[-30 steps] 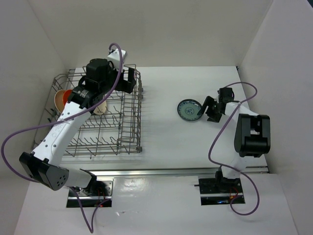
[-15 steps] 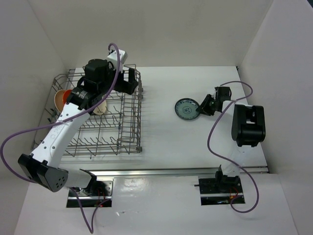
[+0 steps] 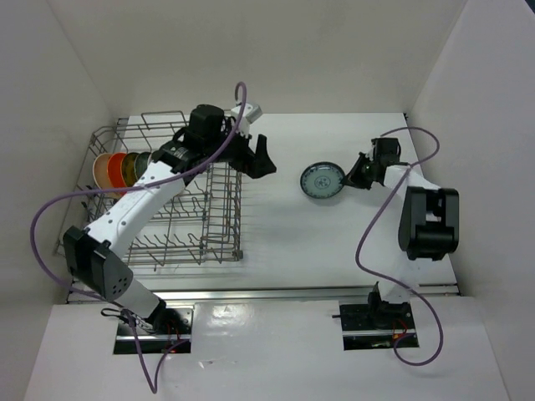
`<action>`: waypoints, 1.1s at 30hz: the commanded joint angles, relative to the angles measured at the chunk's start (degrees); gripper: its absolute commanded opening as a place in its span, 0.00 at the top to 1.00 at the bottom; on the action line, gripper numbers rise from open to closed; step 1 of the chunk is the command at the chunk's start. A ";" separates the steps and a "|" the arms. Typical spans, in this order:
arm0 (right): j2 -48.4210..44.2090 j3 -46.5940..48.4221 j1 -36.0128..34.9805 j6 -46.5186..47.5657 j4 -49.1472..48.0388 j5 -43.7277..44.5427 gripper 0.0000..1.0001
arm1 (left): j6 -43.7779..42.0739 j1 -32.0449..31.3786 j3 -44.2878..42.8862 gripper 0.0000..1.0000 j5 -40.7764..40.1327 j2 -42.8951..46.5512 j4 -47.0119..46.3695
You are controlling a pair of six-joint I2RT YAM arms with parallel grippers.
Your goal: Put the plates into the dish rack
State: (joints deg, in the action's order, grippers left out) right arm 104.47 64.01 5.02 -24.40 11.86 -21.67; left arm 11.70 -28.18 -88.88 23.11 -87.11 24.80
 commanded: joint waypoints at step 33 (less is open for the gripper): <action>-37.84 -0.99 -7.56 4.01 6.60 -16.74 1.00 | 8.42 -2.40 -9.11 0.82 16.87 -17.92 -8.27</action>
State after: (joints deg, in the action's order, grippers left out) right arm 67.96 61.19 -2.07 -20.64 19.38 -35.46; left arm 20.05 -29.98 -95.20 36.60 -103.94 18.39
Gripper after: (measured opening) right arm 0.034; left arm 0.269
